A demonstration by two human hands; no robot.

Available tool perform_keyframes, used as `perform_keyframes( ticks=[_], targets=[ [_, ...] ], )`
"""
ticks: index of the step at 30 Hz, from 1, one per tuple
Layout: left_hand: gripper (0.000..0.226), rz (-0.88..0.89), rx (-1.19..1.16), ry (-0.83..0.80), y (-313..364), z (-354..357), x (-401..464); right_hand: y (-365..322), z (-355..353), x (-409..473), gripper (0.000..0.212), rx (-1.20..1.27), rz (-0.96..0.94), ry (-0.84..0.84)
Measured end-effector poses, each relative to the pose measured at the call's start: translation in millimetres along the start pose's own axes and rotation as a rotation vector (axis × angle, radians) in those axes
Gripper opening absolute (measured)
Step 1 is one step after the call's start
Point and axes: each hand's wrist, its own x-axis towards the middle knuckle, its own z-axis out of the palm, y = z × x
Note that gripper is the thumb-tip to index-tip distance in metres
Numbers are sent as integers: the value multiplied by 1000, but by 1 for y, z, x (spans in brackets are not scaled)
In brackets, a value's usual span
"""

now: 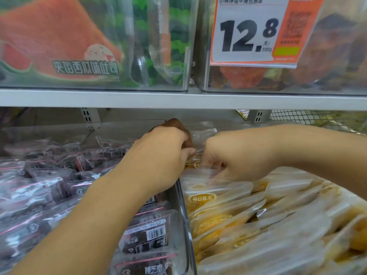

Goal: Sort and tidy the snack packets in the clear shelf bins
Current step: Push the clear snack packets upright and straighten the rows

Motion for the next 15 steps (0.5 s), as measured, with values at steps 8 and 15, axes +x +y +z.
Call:
perform_keyframes(
  ticks=[8, 15],
  targets=[
    [17, 39, 9, -35, -1, -2, -2, 26, -10, -18, 42, 225, -54, 19],
    [36, 88, -209, -136, -7, -9, -13, 2, 15, -4, 31, 108, -152, 498]
  ],
)
